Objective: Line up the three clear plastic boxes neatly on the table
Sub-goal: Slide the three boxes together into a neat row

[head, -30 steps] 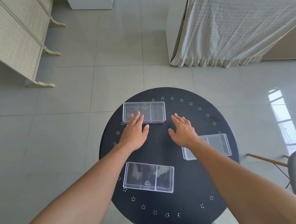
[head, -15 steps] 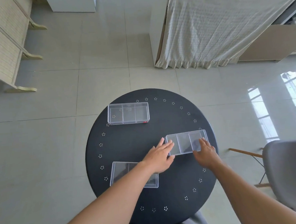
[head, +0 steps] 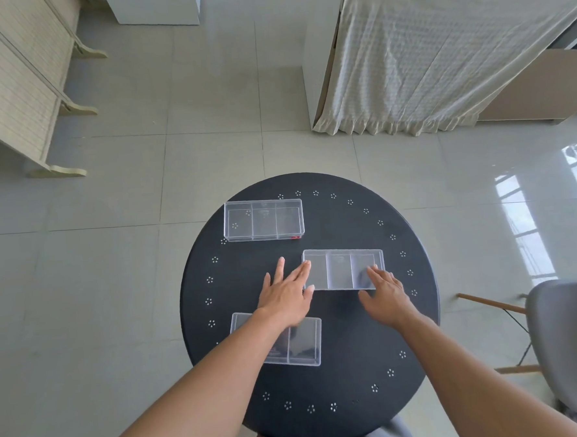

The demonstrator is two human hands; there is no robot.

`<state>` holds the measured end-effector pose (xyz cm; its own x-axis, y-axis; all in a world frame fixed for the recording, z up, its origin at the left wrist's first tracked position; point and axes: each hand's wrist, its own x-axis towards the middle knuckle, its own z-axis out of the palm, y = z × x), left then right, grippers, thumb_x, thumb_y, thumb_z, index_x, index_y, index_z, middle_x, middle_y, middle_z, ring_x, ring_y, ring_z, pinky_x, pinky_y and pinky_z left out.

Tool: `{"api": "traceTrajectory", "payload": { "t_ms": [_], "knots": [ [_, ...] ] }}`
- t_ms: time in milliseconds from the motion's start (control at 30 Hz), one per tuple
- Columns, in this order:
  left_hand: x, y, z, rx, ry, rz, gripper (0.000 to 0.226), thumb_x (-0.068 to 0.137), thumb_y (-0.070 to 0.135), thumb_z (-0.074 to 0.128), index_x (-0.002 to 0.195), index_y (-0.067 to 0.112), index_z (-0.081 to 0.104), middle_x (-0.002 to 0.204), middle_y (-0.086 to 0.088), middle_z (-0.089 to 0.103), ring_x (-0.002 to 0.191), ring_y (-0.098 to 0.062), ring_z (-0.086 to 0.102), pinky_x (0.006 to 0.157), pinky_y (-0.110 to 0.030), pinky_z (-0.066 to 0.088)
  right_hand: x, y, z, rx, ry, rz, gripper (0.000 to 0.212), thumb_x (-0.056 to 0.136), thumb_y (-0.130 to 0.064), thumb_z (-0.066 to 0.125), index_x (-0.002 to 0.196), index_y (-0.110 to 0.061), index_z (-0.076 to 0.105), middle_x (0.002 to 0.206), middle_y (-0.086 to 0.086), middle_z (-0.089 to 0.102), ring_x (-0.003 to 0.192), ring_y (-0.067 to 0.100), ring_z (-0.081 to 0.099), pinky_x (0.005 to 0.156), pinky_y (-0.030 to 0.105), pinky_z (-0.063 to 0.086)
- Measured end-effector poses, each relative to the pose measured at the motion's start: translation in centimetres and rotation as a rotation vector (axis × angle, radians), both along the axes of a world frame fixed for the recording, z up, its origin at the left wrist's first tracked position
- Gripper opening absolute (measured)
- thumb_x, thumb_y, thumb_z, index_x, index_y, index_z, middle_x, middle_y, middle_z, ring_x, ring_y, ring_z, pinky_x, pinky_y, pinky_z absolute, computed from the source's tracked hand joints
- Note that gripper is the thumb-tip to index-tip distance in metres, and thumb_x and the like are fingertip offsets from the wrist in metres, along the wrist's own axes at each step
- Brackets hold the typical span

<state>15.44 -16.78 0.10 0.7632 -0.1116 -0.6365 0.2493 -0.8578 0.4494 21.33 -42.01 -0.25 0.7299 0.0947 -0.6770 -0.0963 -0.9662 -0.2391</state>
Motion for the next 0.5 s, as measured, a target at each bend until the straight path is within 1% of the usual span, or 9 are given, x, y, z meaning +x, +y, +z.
{"api": "traceTrajectory", "payload": {
  "t_ms": [33,100,167,333,500],
  "knots": [
    [0.2,0.3,-0.1,0.016,-0.002,0.011,0.063,0.115,0.046,0.021,0.174,0.036,-0.001,0.182,0.022,0.000,0.168,-0.028,-0.020,0.136,-0.059,0.002,0.3,0.4,0.3,0.014,-0.001,0.005,0.070,0.103,-0.037,0.050,0.168,-0.024,0.028,0.180,0.000,0.020,0.166,0.035,0.013,0.130,0.053,0.025],
    [-2.8,6.3,-0.2,0.110,-0.006,0.117,0.062,0.115,0.047,0.020,0.173,0.039,0.000,0.181,0.024,-0.003,0.168,-0.030,-0.020,0.135,-0.060,0.002,-0.6,6.9,-0.2,0.085,0.010,0.128,0.073,0.102,-0.037,0.050,0.170,-0.025,0.025,0.180,-0.001,0.019,0.166,0.034,0.013,0.130,0.053,0.026],
    [-2.9,7.3,-0.6,0.139,0.001,0.119,0.061,0.115,0.048,0.020,0.173,0.041,0.003,0.181,0.024,-0.006,0.168,-0.032,-0.020,0.135,-0.060,0.002,-0.1,8.3,0.5,0.107,0.014,0.122,0.073,0.103,-0.036,0.050,0.171,-0.026,0.023,0.180,-0.004,0.018,0.166,0.033,0.012,0.129,0.055,0.028],
    [-3.6,8.0,-0.4,0.200,0.014,0.172,0.061,0.115,0.050,0.019,0.174,0.038,0.005,0.181,0.021,-0.012,0.168,-0.033,-0.022,0.135,-0.061,0.004,-0.2,10.2,1.1,0.099,0.015,0.199,0.071,0.104,-0.033,0.048,0.171,-0.028,0.023,0.179,-0.007,0.018,0.165,0.032,0.015,0.124,0.056,0.035],
    [-5.0,10.4,-0.5,0.239,0.031,0.236,0.063,0.114,0.051,0.020,0.174,0.036,0.007,0.181,0.018,-0.014,0.167,-0.034,-0.022,0.134,-0.062,0.003,-0.6,13.6,1.5,0.107,0.035,0.279,0.072,0.105,-0.034,0.046,0.172,-0.025,0.019,0.179,-0.007,0.016,0.164,0.033,0.015,0.124,0.057,0.035]
  ]
}}
